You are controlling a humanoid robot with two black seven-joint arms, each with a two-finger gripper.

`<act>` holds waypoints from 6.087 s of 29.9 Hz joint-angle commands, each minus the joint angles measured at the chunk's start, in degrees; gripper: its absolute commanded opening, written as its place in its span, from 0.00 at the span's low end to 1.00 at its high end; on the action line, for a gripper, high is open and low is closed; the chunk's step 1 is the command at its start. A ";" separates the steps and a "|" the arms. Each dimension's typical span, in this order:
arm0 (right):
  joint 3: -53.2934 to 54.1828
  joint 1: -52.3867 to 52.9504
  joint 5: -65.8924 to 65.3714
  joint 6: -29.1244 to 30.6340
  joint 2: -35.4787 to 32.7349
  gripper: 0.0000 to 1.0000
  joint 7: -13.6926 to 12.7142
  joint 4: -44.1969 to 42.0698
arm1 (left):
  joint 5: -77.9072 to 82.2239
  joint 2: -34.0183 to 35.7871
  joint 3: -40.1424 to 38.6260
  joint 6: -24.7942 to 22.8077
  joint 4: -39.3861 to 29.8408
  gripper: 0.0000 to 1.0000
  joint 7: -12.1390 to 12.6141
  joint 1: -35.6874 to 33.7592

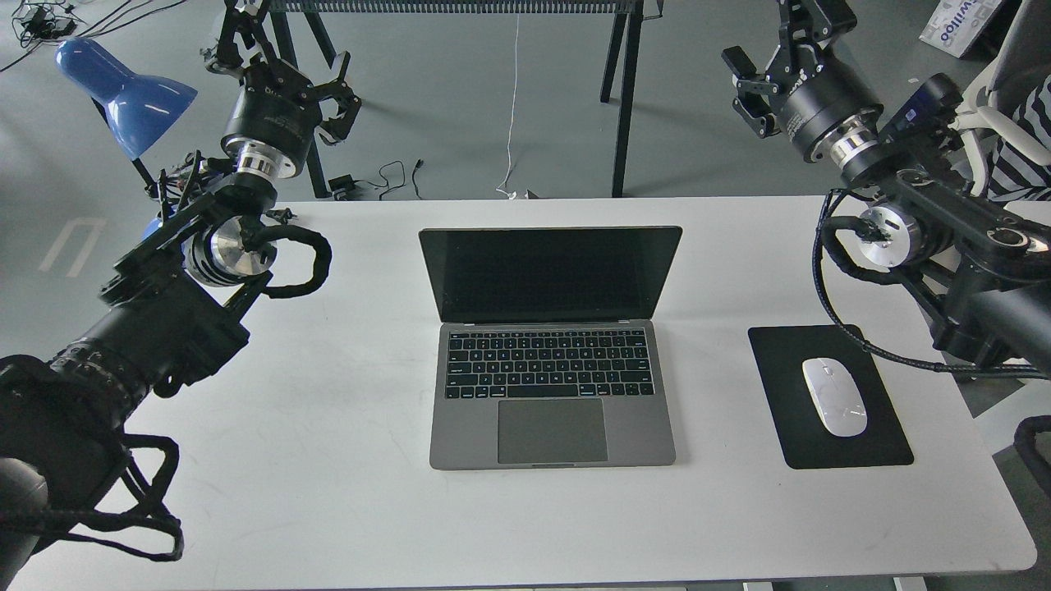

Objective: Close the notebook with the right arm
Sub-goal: 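Raise the right gripper up off the mouse pad area, then move the right gripper over the top edge of the laptop screen, then push the laptop screen down toward the keyboard with the right gripper, then press the lid fully shut with the right gripper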

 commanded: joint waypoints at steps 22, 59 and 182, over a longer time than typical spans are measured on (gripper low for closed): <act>-4.30 0.35 -0.27 -0.10 6.12 0.99 -1.99 -2.58 | 0.09 -0.09 0.00 0.09 0.00 1.00 0.00 0.00; -5.10 -6.59 -0.09 -2.38 9.29 0.99 -2.16 2.43 | -0.09 0.00 0.00 0.09 0.00 1.00 0.00 0.00; -12.31 -36.12 -5.98 -17.85 -9.35 0.99 -2.16 37.24 | -0.18 -0.09 -0.09 0.09 0.00 1.00 0.00 -0.09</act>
